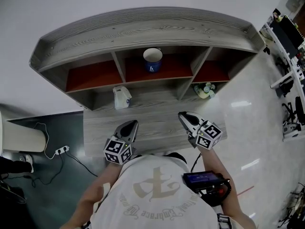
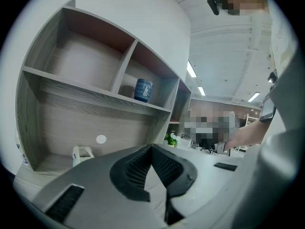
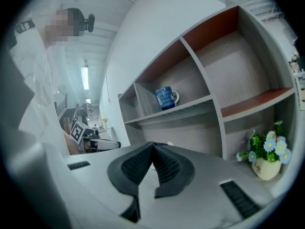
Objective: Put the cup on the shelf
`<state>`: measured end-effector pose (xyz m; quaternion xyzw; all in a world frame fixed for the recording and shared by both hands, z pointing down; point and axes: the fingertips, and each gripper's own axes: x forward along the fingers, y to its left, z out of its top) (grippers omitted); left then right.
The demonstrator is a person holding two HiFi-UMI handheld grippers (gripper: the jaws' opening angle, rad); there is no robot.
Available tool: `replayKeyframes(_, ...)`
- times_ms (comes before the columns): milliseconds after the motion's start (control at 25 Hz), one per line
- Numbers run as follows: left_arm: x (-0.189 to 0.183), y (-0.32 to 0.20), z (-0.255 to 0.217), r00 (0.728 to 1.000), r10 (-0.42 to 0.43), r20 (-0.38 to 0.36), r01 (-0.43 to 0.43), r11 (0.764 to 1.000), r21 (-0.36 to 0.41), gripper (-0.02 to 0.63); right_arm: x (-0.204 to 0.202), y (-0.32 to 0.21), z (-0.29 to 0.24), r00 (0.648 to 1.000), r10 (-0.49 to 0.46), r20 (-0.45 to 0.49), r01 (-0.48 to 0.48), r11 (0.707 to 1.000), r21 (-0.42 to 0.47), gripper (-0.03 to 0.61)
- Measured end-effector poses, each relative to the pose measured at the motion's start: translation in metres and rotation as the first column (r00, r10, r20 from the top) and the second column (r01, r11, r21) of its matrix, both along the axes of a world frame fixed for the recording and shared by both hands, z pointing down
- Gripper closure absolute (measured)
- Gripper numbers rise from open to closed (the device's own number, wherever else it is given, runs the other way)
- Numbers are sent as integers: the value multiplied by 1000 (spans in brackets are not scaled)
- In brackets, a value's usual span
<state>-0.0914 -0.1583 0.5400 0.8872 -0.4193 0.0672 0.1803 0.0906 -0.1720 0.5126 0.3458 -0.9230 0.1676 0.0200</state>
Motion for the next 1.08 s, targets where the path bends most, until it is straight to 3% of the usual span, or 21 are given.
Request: replayKeyframes(1080,44,12,6,1000,14,19,-14,1000,-26,612,31,24,20,1000,25,-14,-26,999,-28,577)
